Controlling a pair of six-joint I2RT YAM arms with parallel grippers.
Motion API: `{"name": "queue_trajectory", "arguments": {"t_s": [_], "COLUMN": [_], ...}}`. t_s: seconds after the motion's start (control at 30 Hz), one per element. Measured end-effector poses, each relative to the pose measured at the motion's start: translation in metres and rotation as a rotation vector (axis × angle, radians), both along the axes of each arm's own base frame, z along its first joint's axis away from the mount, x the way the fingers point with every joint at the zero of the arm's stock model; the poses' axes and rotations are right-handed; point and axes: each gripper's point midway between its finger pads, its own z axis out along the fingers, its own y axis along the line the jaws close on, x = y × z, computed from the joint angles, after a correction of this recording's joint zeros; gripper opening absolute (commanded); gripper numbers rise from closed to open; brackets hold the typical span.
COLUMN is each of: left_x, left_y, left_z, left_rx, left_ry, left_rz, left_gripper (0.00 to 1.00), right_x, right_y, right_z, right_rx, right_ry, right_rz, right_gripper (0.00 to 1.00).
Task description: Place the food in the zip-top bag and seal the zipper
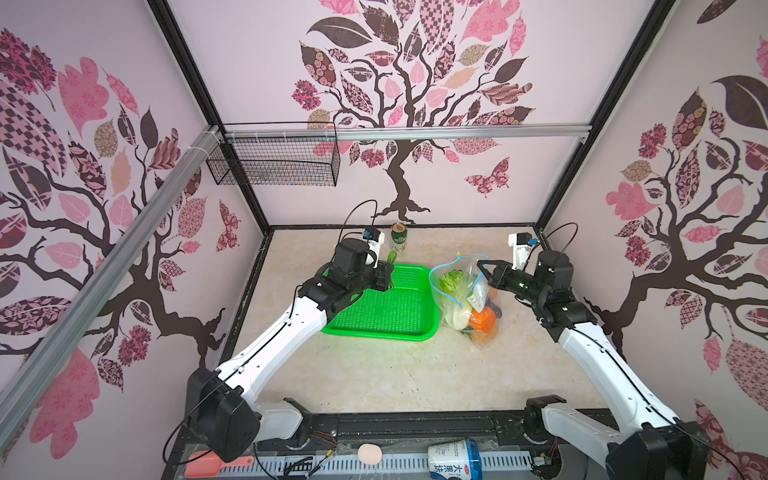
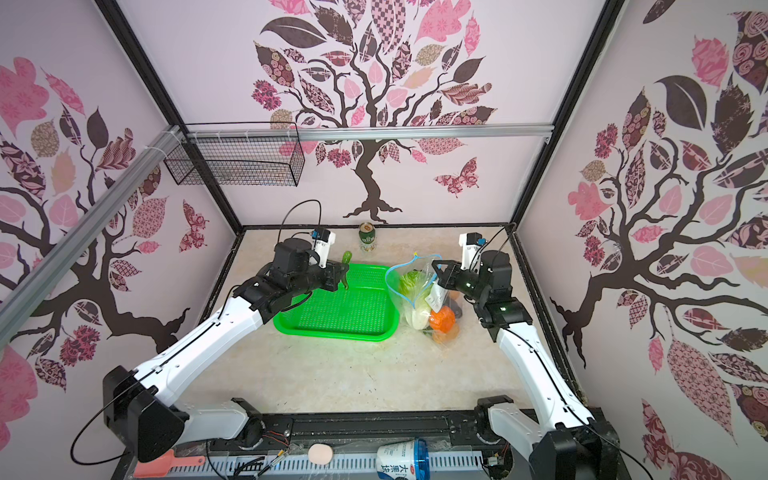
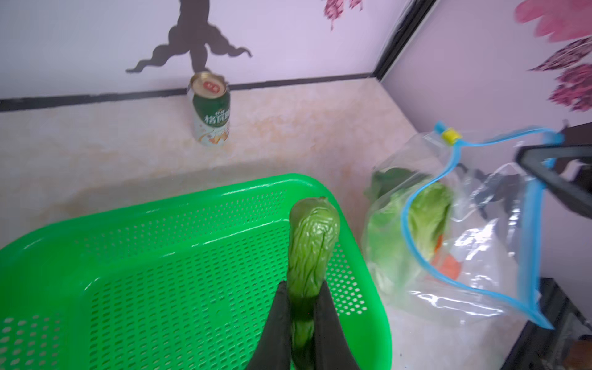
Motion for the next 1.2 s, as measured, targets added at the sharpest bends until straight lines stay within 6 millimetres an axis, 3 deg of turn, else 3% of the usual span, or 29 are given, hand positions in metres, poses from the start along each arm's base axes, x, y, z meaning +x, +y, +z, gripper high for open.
{"name": "queue_trajectory", "arguments": {"t_s": [0.13,0.3,0.43,0.57,0.87,0.93,0.97,1.03,1.1,1.2], "left_x": [-0.009,-0.026,-0.030,-0.020,-0.011,-0.009,-0.009,-0.008,-0.008,-0.010], "left_y": [-0.027,-0.091,-0.127,-0.147,-0.167,-0.169,-0.170,-0.172,-0.171,-0.164], "left_z": [0.016,0.031,0.030,0.012,-0.041,-0.048,-0.049,-0.049,-0.046,-0.030], "left_rx": [-0.052,-0.017,0.015,0.046,0.126,0.140,0.144,0.148,0.145,0.129], "left_ry": [-0.022,-0.073,-0.074,-0.042,0.044,0.057,0.062,0.071,0.074,0.049], "left_rz": [-0.114,-0.318,-0.405,-0.384,-0.326,-0.325,-0.324,-0.323,-0.319,-0.296], "left_gripper": [0.00,0.00,0.00,0.00,0.00,0.21,0.39,0.57,0.68,0.73], "right_x": [0.000,-0.001,-0.002,-0.002,-0.002,-0.002,-0.002,-0.002,-0.002,-0.002], "right_y": [0.001,0.002,0.002,0.002,0.002,0.002,0.002,0.002,0.002,0.002], "right_z": [0.000,0.000,0.001,0.000,-0.002,-0.003,-0.002,-0.002,-0.002,-0.002], "right_rx": [0.001,0.001,-0.001,-0.006,-0.009,-0.009,-0.009,-0.009,-0.009,-0.009], "right_ry": [0.000,-0.002,-0.007,-0.010,-0.011,-0.010,-0.011,-0.012,-0.011,-0.011], "right_rz": [0.004,0.012,0.016,0.019,0.020,0.020,0.020,0.020,0.020,0.020], "right_gripper": [0.00,0.00,0.00,0.00,0.00,0.00,0.00,0.00,0.00,0.00]}}
